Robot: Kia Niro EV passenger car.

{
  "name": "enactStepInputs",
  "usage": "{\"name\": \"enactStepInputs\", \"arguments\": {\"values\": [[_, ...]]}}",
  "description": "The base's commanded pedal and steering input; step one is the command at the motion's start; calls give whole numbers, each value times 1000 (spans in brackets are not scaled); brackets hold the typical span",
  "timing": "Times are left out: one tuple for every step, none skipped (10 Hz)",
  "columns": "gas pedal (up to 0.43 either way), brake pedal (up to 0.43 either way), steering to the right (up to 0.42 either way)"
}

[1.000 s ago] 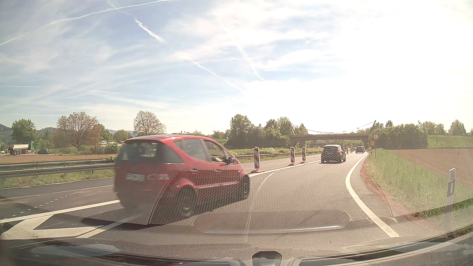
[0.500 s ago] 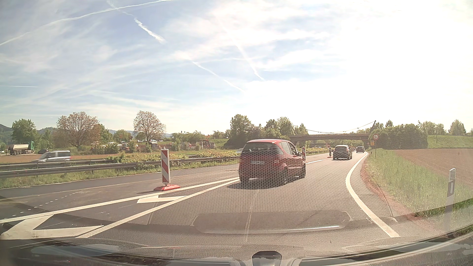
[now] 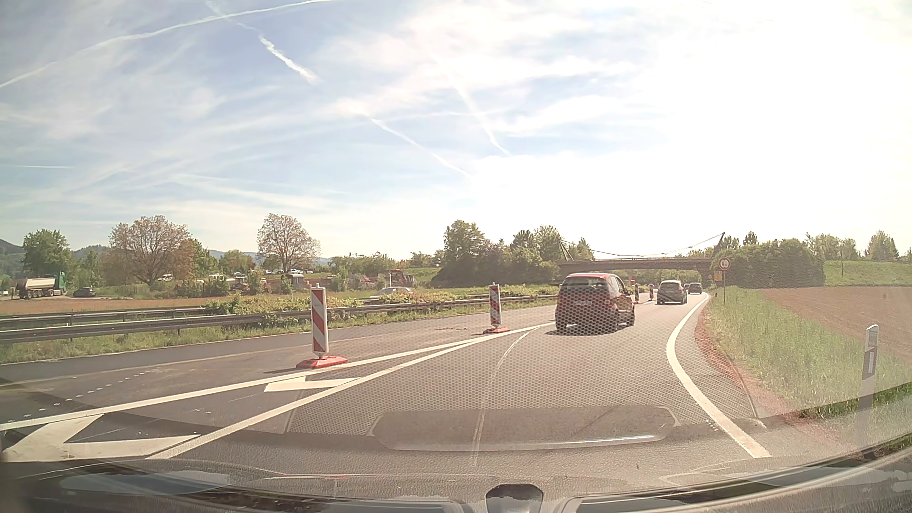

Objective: Follow the waypoints while adhering to traffic rules and regulations

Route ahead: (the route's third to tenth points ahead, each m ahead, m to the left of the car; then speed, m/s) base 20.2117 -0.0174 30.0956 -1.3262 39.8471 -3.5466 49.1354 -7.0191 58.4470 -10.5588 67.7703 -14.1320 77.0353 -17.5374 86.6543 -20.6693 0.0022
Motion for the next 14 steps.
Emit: {"name": "enactStepInputs", "arguments": {"values": [[0, 299, 62], [0, 293, 63], [0, 293, 62], [0, 293, 62], [0, 293, 62], [0, 293, 62], [0, 299, 62], [0, 293, 63], [0, 293, 63], [0, 293, 62], [0, 293, 62], [0, 293, 62], [0, 293, 63], [0, 293, 63]]}}
